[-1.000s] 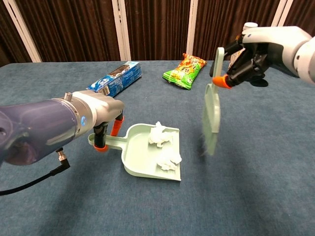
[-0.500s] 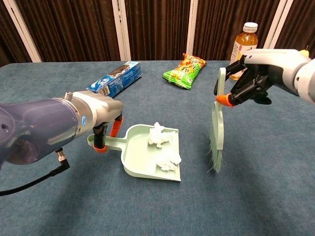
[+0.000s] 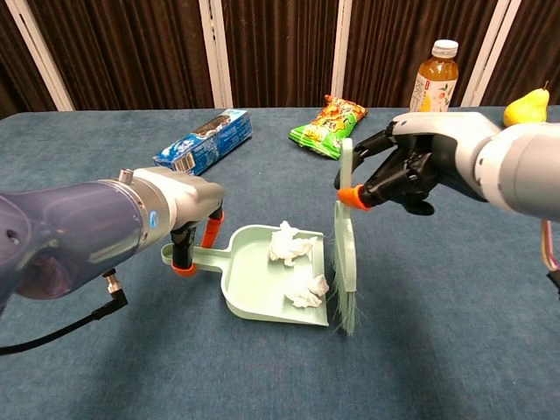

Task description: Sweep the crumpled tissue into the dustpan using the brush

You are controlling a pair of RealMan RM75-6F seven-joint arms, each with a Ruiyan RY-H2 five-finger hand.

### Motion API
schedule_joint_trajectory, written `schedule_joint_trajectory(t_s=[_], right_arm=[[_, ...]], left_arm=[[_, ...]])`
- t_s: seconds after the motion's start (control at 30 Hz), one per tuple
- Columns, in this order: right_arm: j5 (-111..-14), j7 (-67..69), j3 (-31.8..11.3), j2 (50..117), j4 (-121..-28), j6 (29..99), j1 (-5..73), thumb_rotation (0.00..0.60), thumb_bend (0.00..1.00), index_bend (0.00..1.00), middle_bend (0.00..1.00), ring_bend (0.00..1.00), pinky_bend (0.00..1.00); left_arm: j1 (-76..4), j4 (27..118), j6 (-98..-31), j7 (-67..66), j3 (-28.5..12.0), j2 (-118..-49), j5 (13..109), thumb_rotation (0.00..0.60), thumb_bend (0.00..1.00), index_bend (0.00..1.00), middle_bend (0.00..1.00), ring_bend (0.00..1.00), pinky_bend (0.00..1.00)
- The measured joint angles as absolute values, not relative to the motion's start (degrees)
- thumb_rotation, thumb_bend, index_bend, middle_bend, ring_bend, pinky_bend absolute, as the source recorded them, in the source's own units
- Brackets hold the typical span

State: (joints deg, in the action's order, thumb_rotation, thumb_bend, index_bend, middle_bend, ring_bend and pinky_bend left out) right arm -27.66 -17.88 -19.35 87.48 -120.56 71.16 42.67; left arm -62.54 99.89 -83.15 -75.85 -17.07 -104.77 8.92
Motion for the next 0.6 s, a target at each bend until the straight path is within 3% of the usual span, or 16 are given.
schedule_joint_trajectory(t_s=[0.33,0.6], right_arm=[[-20.3,-13.5,-24.4,89.3,-123.1,69.8,43.9,0.6,0.71,0.87,0.91,0.94,0.87],[-14.9,-9.5,-28.5,86.3,-124.4,67.1,44.1,0.6,0.71,0.87,0.91,0.94,0.87]], left_arm=[[-62.6,99.3,-82.7,-75.3,-16.9,-105.1,9.0,0.6,0.67,0.68,1.0,1.0,0.97],[-62.3,99.5,-82.7,-74.9,-16.6,-104.8,9.2,0.6,0.67,0.68,1.0,1.0,0.97]])
